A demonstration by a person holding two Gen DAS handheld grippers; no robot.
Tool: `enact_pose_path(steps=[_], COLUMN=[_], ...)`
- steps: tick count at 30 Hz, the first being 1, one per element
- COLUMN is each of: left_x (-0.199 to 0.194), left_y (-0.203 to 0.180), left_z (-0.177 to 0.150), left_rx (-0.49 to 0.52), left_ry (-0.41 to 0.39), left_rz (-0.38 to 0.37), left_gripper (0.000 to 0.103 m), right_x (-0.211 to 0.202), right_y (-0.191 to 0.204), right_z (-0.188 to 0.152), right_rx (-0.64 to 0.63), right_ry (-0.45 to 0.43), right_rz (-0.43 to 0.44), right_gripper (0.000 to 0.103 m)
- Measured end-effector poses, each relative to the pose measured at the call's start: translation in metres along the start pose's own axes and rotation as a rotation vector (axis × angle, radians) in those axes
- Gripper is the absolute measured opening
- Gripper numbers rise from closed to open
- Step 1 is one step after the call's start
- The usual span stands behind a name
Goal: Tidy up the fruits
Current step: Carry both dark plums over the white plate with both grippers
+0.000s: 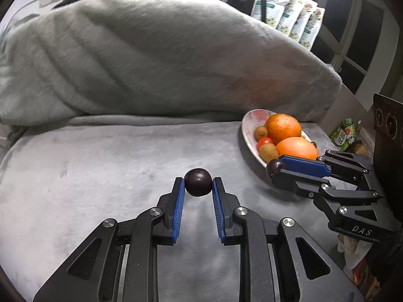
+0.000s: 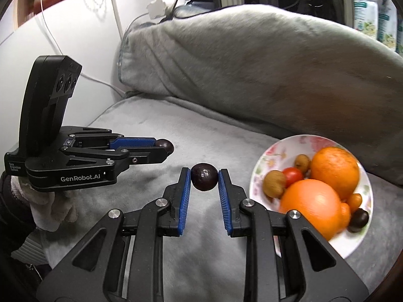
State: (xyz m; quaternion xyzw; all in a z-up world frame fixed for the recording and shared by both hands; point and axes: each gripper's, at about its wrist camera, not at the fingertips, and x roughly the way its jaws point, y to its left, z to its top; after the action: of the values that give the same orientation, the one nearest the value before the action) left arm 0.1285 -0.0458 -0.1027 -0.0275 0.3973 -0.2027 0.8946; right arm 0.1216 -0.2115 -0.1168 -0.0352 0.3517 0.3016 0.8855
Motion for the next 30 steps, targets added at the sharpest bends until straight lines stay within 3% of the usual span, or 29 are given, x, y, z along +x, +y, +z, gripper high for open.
enact_pose_path(steps=[9, 30], left_x=[-0.004, -0.004], left_y=[-0.030, -0.055], left_z=[0.007, 0.012], left_rx=[0.042, 0.085], left_ry=[-0.024, -0.032], left_rz=[-0.018, -0.043], left_gripper=[0.021, 0.021], right_x=[-0.026, -0.058], right_y=[-0.012, -0.032], right_z=[-0.004, -0.007], right_rx=[0.024, 0.063], right_ry=[-0.036, -0.086], right_rz=[-0.023, -0.062], right_gripper=[0.024, 0.024])
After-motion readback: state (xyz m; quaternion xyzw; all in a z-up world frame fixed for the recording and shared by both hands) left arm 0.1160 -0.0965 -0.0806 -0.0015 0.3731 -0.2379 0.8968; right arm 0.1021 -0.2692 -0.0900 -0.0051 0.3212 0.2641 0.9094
